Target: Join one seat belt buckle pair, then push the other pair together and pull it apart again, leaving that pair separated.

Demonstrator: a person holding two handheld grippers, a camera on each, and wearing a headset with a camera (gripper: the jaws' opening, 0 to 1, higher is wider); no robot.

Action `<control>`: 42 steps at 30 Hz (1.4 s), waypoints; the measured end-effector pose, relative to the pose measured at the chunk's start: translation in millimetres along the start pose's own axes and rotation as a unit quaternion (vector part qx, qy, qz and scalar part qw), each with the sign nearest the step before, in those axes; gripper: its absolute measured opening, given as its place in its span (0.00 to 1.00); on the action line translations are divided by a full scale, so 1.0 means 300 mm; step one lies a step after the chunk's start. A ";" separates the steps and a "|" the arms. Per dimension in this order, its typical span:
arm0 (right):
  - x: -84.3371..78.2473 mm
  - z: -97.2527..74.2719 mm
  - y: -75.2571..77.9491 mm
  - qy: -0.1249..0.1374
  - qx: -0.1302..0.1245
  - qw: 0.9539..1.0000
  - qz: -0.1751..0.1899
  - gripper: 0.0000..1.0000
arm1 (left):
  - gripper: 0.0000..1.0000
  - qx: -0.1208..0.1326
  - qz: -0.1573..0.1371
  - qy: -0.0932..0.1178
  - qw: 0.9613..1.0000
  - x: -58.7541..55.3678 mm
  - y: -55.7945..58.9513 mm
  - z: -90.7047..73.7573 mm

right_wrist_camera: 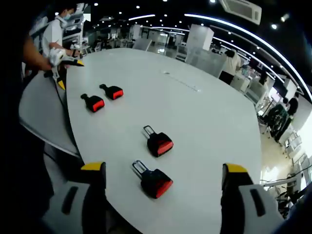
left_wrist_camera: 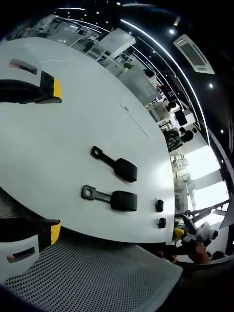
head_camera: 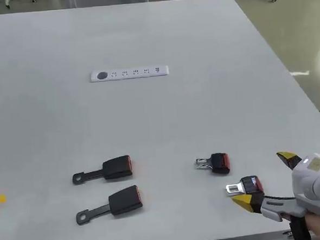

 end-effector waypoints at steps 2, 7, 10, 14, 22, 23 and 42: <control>-0.006 0.000 -0.003 -0.002 0.002 1.000 0.000 0.94 | 0.98 0.001 0.000 -0.001 1.000 -0.003 -0.002 -0.001; -0.014 -0.003 -0.017 -0.005 0.008 1.000 -0.001 0.93 | 0.97 0.001 0.004 -0.002 1.000 -0.003 0.001 0.001; -0.021 -0.003 -0.027 -0.008 0.012 1.000 0.000 0.93 | 0.97 0.001 0.001 -0.005 1.000 -0.008 0.000 0.002; -0.021 0.004 -0.039 -0.008 0.017 1.000 -0.001 0.92 | 0.97 0.000 0.002 -0.007 1.000 -0.013 0.000 0.004; -0.011 0.020 -0.045 -0.012 0.019 0.999 -0.027 0.92 | 0.97 -0.003 0.003 -0.009 1.000 -0.017 0.003 0.004; -0.011 0.022 -0.045 -0.014 0.020 0.999 -0.030 0.92 | 0.97 -0.002 0.003 -0.008 1.000 -0.017 0.002 0.003; -0.021 0.028 -0.037 -0.039 0.031 0.993 -0.111 0.95 | 0.98 -0.001 0.002 0.004 1.000 -0.001 -0.003 -0.002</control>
Point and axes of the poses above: the centre of the closed fingertips' face, and the gripper's own axes: z roughly forward along the fingers, y roughly to its right, x roughly out of its top, the point moved 5 cm from there along -z, roughly backward along the fingers, and after that the axes turned 6 degrees about y, right-handed, at the moved point
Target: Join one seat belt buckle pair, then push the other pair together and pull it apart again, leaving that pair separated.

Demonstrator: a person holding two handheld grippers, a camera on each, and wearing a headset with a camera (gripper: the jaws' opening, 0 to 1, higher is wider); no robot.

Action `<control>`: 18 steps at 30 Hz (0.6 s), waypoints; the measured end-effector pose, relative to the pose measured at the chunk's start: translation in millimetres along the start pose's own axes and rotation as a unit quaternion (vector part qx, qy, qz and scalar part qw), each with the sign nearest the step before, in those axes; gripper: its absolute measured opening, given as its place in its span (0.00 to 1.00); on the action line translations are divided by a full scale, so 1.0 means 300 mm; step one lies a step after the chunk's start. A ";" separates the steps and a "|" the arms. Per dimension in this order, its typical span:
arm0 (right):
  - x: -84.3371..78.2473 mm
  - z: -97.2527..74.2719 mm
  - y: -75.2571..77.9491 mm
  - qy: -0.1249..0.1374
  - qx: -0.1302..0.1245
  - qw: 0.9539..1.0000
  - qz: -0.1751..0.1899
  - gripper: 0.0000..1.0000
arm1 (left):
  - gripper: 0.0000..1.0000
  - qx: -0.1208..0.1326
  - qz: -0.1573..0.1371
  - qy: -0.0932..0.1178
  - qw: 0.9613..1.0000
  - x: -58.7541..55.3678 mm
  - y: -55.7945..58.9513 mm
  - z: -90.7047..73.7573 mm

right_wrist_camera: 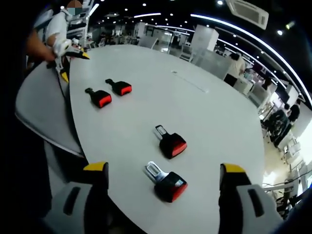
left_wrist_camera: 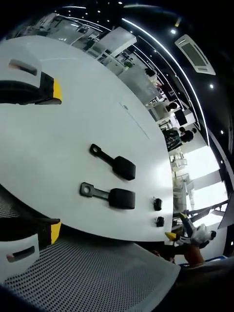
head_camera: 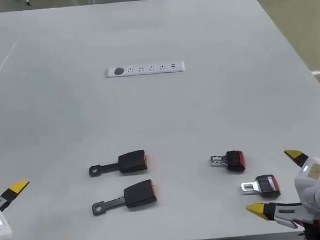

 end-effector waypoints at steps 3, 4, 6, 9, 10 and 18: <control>-0.011 -0.003 -0.006 -0.003 0.001 1.000 0.003 0.95 | 0.98 -0.005 0.002 -0.001 1.000 0.005 0.006 0.000; -0.016 -0.006 -0.010 -0.004 0.002 1.000 0.003 0.95 | 0.98 -0.009 0.005 -0.003 1.000 0.006 0.010 0.001; -0.025 -0.011 -0.014 -0.007 0.003 1.000 0.003 0.95 | 0.98 -0.016 0.014 -0.011 1.000 0.005 0.023 0.004; -0.039 -0.014 -0.017 -0.011 0.006 1.000 -0.002 0.95 | 0.98 -0.020 0.019 -0.010 1.000 0.010 0.028 0.001; -0.041 -0.015 -0.019 -0.012 0.008 1.000 -0.004 0.95 | 0.98 -0.019 0.017 -0.010 1.000 0.012 0.026 0.000; -0.045 -0.024 -0.039 -0.005 0.018 1.000 0.004 0.94 | 0.94 -0.023 0.027 -0.021 0.999 0.005 0.032 -0.003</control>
Point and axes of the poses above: the centre of the closed fingertips' face, and the gripper's own axes: z roughly forward along the fingers, y roughly to its right, x roughly out of its top, the point moved 5 cm from there along -z, roughly backward along the fingers, and after that the axes turned 6 degrees about y, right-handed, at the moved point
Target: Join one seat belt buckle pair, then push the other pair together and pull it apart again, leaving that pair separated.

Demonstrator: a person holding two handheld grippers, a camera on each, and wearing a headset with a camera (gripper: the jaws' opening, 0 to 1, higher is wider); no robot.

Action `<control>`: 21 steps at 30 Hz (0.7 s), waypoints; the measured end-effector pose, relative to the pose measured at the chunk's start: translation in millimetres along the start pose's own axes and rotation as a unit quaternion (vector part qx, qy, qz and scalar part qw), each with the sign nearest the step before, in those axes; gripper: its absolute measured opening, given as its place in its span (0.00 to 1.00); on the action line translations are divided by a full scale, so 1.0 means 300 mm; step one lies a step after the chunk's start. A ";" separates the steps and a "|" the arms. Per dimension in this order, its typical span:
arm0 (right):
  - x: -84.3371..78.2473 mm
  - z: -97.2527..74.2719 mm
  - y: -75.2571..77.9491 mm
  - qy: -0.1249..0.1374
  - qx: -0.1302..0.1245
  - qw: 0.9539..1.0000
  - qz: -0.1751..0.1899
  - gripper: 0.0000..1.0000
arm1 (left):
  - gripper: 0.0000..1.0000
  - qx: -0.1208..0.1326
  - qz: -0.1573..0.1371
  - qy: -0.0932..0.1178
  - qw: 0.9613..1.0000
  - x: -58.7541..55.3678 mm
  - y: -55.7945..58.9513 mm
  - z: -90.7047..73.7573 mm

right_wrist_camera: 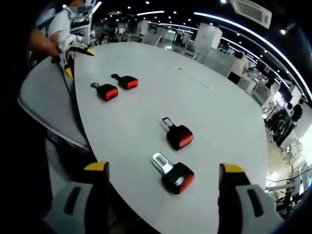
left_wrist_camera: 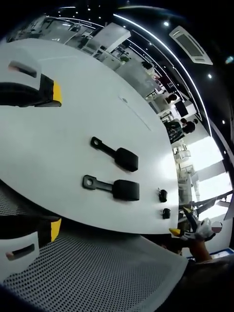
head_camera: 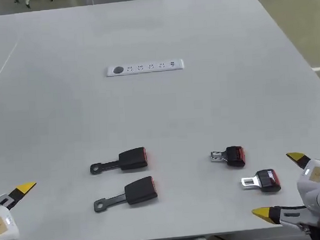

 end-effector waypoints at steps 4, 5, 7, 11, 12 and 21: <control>0.007 -0.006 -0.001 0.010 -0.002 1.000 0.001 0.95 | 0.93 0.001 -0.003 -0.007 1.000 -0.009 -0.004 0.001; 0.008 -0.006 -0.001 0.012 -0.002 1.000 0.000 0.96 | 0.93 0.000 -0.002 -0.010 1.000 -0.011 -0.003 0.001; 0.005 -0.009 -0.001 0.015 0.001 1.000 -0.005 0.97 | 0.93 -0.005 0.000 -0.015 1.000 -0.013 0.001 0.001; -0.013 -0.012 0.011 0.012 0.007 1.000 -0.010 0.93 | 0.93 -0.012 0.006 -0.023 1.000 0.008 0.011 -0.001; -0.023 -0.013 0.019 0.004 0.009 1.000 -0.012 0.90 | 0.93 -0.016 0.012 -0.020 1.000 0.022 0.013 0.005; -0.033 -0.013 0.058 -0.012 0.035 0.999 -0.035 0.73 | 0.82 -0.073 -0.005 0.004 0.997 0.160 0.088 0.125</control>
Point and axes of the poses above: the centre of the closed fingertips' face, and the gripper's own axes: z roughly forward along the fingers, y roughly to its right, x roughly out of its top, the point moved 5 cm from there along -z, roughly backward along the fingers, and after that the axes turned 6 degrees about y, right-handed, at the moved point
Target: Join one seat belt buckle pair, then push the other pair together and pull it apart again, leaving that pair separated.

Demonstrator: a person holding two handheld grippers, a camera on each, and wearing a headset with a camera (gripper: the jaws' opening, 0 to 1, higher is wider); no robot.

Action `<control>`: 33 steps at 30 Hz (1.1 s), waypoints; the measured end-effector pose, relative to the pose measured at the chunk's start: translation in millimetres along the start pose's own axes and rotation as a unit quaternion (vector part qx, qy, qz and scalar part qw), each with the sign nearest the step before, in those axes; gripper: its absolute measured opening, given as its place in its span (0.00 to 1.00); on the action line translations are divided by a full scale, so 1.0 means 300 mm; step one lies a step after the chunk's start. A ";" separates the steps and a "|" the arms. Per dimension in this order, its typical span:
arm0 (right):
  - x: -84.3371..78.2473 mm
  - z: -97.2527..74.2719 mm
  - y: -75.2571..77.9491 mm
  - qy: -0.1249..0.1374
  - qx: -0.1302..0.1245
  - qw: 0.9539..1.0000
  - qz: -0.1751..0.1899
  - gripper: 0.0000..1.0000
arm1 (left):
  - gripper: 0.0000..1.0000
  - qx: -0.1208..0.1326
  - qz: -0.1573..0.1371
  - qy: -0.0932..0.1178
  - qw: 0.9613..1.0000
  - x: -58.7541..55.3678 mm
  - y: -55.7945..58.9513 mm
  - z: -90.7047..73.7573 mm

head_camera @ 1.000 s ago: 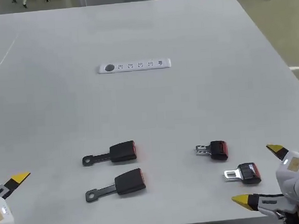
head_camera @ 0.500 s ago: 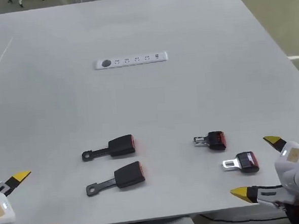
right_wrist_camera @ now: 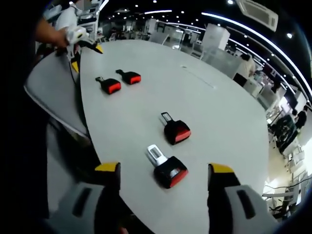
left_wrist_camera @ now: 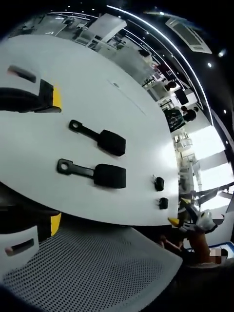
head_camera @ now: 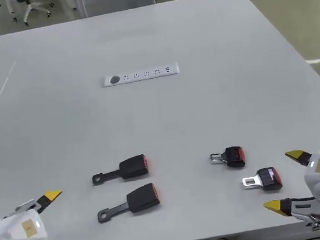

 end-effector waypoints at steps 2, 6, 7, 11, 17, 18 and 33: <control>0.002 0.004 0.005 -0.003 0.009 1.000 -0.004 0.66 | 0.72 -0.024 -0.034 0.021 0.999 0.040 0.026 0.040; 0.001 0.028 0.004 -0.019 0.032 0.998 -0.040 0.59 | 0.60 -0.046 -0.033 -0.010 0.998 0.061 0.049 0.131; -0.006 0.041 0.002 -0.028 0.043 0.997 -0.061 0.57 | 0.60 -0.049 -0.028 -0.014 0.998 0.066 0.053 0.152; -0.047 0.091 0.001 -0.047 0.059 0.995 -0.060 0.52 | 0.61 -0.061 -0.003 -0.043 0.997 0.076 0.062 0.243; -0.085 0.104 0.025 -0.075 0.094 0.990 -0.072 0.46 | 0.49 -0.072 -0.008 -0.030 0.997 0.131 0.058 0.322; -0.088 0.103 0.033 -0.078 0.094 0.990 -0.074 0.44 | 0.46 -0.078 -0.011 -0.032 0.996 0.131 0.062 0.336; -0.098 0.170 0.086 -0.120 0.166 0.971 -0.123 0.35 | 0.39 -0.126 0.054 -0.089 0.987 0.135 0.075 0.419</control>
Point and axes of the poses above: the centre of the closed fingertips' face, and the gripper's own axes: z roughly forward along the fingers, y roughly to its right, x roughly out of its top, the point moved 5 cm from there along -z, roughly backward along the fingers, and after that the axes turned 6 degrees about y, right-handed, at the moved point
